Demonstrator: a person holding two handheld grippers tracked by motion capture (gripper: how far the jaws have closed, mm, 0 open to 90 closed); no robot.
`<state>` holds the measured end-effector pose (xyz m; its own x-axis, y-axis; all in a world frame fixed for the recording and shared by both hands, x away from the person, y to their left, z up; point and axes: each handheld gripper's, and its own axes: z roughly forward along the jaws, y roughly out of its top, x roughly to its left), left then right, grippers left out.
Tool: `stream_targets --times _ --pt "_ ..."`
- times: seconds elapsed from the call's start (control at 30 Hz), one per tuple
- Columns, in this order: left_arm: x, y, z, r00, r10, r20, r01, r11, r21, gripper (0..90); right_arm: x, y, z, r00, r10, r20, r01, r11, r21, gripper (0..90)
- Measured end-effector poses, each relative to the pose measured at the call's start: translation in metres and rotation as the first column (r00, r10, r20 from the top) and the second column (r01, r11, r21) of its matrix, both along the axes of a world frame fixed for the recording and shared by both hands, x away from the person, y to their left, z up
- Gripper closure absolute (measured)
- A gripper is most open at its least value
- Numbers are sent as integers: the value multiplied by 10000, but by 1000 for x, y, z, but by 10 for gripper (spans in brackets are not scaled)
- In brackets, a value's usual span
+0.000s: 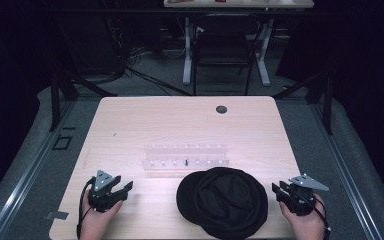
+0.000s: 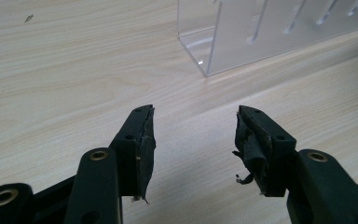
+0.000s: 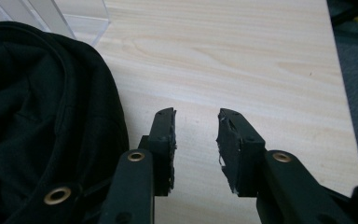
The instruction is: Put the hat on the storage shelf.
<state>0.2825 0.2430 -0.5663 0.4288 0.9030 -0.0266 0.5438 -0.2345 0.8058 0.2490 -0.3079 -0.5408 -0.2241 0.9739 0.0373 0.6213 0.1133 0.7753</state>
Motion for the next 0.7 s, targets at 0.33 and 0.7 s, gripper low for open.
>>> stream_targets --times 0.33,0.7 --pt "-1 -1 2 10000 -20 -55 20 9999 -110 471 -2 4 3 9976 16 -686 31 9976 689 678" --pt "-4 -4 3 9996 -257 -79 256 9996 -124 504 -5 -3 25 9937 88 -1119 108 9849 1729 718"
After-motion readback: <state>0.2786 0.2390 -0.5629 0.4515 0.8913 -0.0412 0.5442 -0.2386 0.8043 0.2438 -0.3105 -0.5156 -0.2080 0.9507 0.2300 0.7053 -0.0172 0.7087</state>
